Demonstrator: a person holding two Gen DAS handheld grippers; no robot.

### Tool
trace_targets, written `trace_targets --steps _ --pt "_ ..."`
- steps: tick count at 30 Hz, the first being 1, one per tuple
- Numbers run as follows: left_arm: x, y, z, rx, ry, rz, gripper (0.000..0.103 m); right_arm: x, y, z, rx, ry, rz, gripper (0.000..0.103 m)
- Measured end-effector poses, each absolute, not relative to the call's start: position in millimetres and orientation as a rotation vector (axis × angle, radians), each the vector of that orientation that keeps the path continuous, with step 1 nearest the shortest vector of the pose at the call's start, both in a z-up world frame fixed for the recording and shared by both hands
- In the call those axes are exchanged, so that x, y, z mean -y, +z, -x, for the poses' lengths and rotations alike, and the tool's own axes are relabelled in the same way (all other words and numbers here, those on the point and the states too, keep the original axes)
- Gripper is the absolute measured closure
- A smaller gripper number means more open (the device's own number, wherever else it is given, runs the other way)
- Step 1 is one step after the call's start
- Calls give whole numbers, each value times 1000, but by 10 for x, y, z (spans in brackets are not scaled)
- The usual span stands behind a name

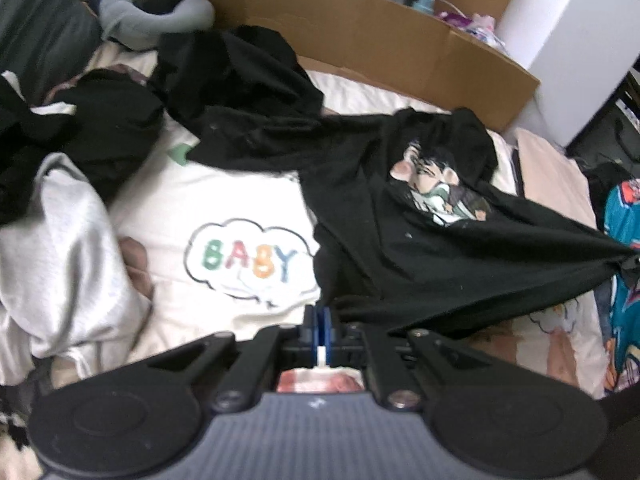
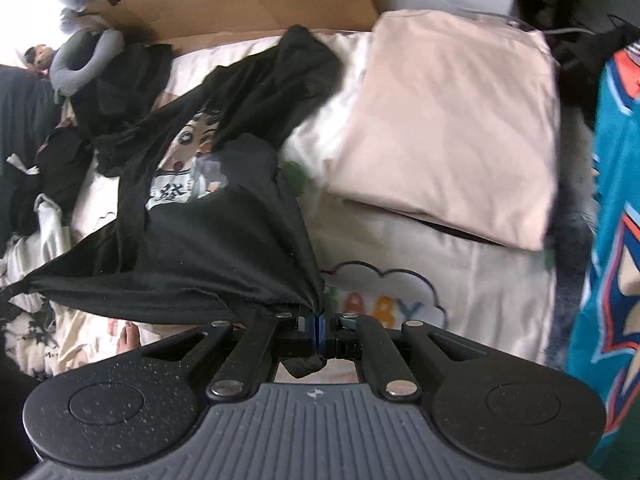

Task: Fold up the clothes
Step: 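Lift the T-shirt with both grippers, pulling it apart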

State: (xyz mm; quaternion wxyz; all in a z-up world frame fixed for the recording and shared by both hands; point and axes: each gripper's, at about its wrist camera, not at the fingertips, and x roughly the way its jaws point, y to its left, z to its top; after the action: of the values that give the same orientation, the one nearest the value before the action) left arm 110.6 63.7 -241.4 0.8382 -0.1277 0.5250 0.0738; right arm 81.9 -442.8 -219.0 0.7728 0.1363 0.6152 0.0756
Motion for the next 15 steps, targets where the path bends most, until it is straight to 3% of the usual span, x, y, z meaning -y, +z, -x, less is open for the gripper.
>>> trace_targets --steps 15 --pt "-713 -2916 -1125 -1218 204 293 100 4563 -2963 -746 -1431 127 -419 103"
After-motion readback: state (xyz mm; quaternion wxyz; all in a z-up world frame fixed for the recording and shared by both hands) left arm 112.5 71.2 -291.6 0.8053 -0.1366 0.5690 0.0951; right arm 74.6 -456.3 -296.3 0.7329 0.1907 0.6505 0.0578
